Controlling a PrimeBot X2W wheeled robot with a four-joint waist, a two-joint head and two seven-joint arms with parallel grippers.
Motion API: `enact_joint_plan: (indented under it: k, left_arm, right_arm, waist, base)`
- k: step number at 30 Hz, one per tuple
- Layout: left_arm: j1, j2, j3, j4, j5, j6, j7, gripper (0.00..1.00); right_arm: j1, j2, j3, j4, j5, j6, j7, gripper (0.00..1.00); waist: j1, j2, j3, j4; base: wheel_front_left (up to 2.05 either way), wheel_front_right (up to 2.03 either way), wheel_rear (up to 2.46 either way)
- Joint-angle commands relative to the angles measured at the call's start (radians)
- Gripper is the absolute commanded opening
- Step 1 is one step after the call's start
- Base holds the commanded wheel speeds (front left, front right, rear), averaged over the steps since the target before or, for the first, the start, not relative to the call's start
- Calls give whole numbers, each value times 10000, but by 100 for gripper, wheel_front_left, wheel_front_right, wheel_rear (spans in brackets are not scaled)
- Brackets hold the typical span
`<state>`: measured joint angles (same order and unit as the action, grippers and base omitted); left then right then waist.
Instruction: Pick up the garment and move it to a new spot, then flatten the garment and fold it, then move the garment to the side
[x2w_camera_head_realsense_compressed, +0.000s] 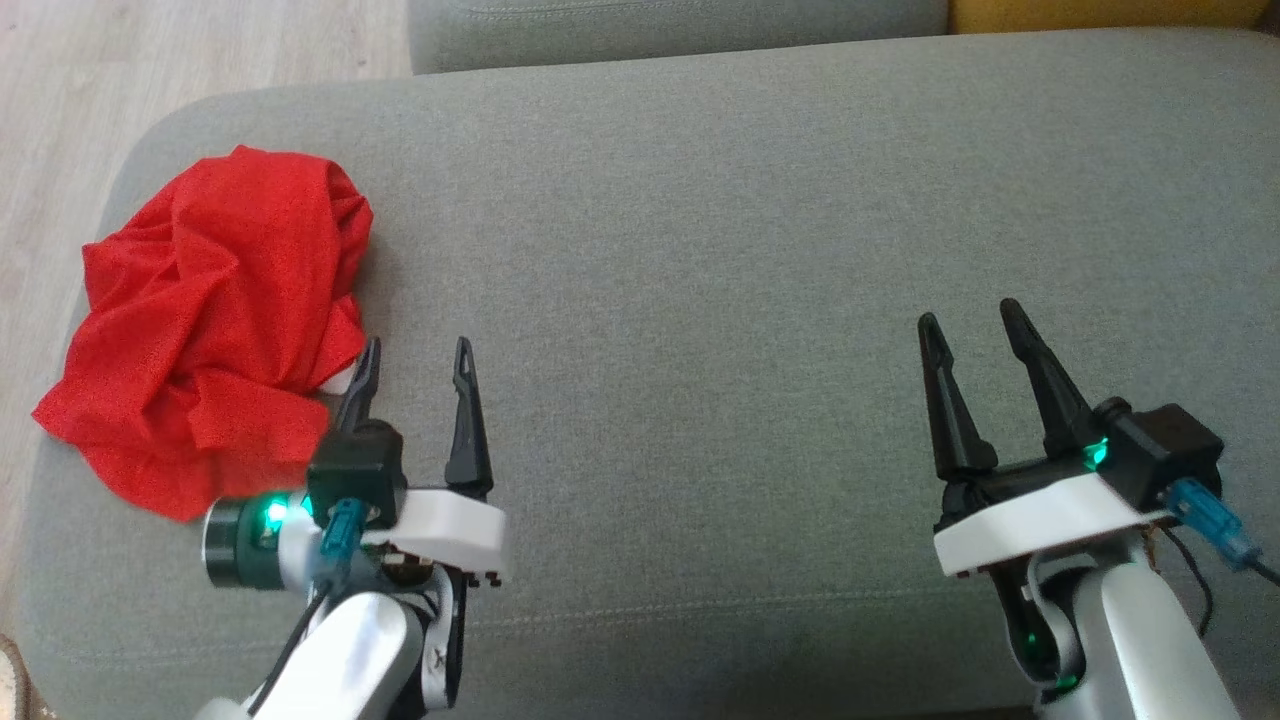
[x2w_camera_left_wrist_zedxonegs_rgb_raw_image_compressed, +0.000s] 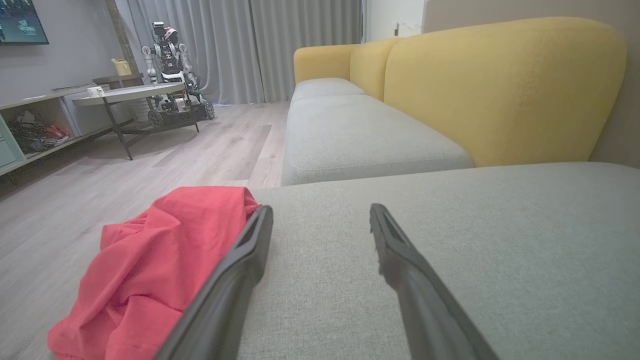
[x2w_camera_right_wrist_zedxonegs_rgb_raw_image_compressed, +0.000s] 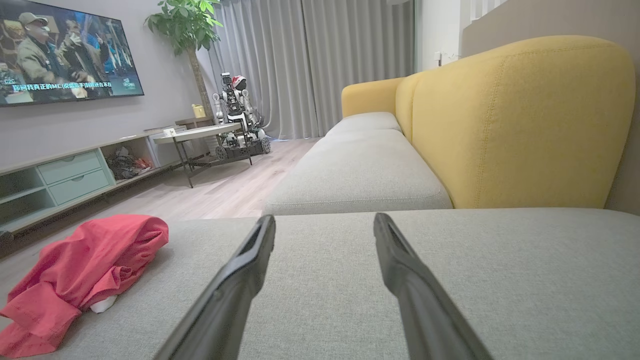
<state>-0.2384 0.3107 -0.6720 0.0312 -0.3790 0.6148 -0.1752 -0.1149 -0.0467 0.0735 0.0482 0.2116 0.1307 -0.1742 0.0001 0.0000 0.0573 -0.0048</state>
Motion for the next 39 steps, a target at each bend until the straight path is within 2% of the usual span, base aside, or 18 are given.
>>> enact_joint_plan:
  k: [1,5,7,10,14,22,28,32,39]
  left_arm:
    - [-630,241,219,-396,232,124,-119,100]
    - [-386,51,573,-783,120,242,-236,100]
    - [-164,-82,870,-871,10,32,-295,100]
    - [164,-354,1395,-916,21,-485,-382,100]
    - [627,-840,2162,-764,205,-1445,-499,100]
    - [1093,-1782,3158,151,1322,-3112,-733,100]
    - [1125,-2224,3650,874,2084,-3958,-866,100]
    - [1129,-2409,3990,1034,2273,-4308,-866,100]
    - [1175,-2560,4373,1093,2508,-4583,-866,100]
  right_arm:
    - [-498,-32,205,-431,-203,0,-123,100]
    - [-442,-33,260,-437,-172,0,-241,100]
    - [-396,-33,279,-403,-90,0,-300,100]
    - [-321,-33,153,-321,90,0,-388,100]
    - [-255,-34,4,-112,259,0,-506,100]
    - [-344,-35,-37,337,-348,0,-741,100]
    - [-471,-36,11,652,-542,0,-876,100]
    - [-518,-36,12,731,-521,0,-876,100]
    - [-529,-36,-21,735,-500,0,-876,100]
  waist:
    - [-1,0,-1,3]
    - [-1,0,-20,15]
    - [-1,0,-38,14]
    - [-1,0,-63,18]
    - [-1,0,-93,19]
    - [-1,0,-81,7]
    - [-1,0,-79,-10]
    - [-1,0,-90,-18]
    - [-1,0,-120,-18]
  base:
    - [0,0,0]
    - [0,0,0]
    - [0,0,0]
    - [0,0,0]
    - [0,0,0]
    - [0,0,0]
    - [0,0,0]
    - [0,0,0]
    - [0,0,0]
